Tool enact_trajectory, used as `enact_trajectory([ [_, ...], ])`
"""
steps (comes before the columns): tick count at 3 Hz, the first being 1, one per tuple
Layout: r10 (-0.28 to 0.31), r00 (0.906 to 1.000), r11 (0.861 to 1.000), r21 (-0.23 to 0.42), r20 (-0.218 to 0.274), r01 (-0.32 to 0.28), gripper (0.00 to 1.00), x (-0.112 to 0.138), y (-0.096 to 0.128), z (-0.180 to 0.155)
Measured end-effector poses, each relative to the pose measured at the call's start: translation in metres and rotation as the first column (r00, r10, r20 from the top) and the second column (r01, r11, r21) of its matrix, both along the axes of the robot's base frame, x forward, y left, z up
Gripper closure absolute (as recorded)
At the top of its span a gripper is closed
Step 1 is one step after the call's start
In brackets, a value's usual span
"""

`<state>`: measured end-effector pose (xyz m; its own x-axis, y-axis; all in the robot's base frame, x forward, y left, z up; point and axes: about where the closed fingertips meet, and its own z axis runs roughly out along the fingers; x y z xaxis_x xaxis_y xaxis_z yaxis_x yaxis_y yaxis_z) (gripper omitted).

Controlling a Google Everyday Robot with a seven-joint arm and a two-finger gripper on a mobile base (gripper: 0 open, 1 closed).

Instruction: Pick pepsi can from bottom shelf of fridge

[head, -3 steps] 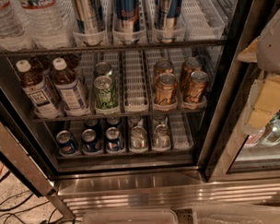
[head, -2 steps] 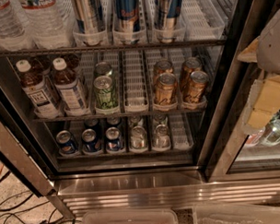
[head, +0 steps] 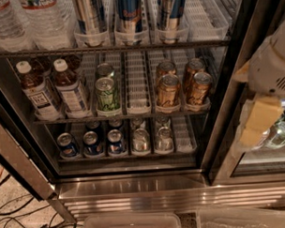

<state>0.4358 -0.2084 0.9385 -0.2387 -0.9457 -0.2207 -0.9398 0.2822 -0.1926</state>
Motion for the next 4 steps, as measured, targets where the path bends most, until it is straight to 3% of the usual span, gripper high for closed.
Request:
enact_trajectory([
  [1, -0.009, 0.9993, 0.997, 0.082, -0.036, 0.012, 0.00, -0.017, 0.018, -0.049],
  [2, -0.026, 0.9984, 0.980, 0.195, -0.050, 0.036, 0.00, -0.037, 0.047, -0.098],
  [3, -0.006, 0.9984, 0.938, 0.346, -0.057, 0.026, 0.00, -0.052, 0.084, -0.143],
  [4, 0.044, 0.9985, 0.861, 0.508, -0.032, -0.022, 0.00, -0.054, 0.126, -0.163],
])
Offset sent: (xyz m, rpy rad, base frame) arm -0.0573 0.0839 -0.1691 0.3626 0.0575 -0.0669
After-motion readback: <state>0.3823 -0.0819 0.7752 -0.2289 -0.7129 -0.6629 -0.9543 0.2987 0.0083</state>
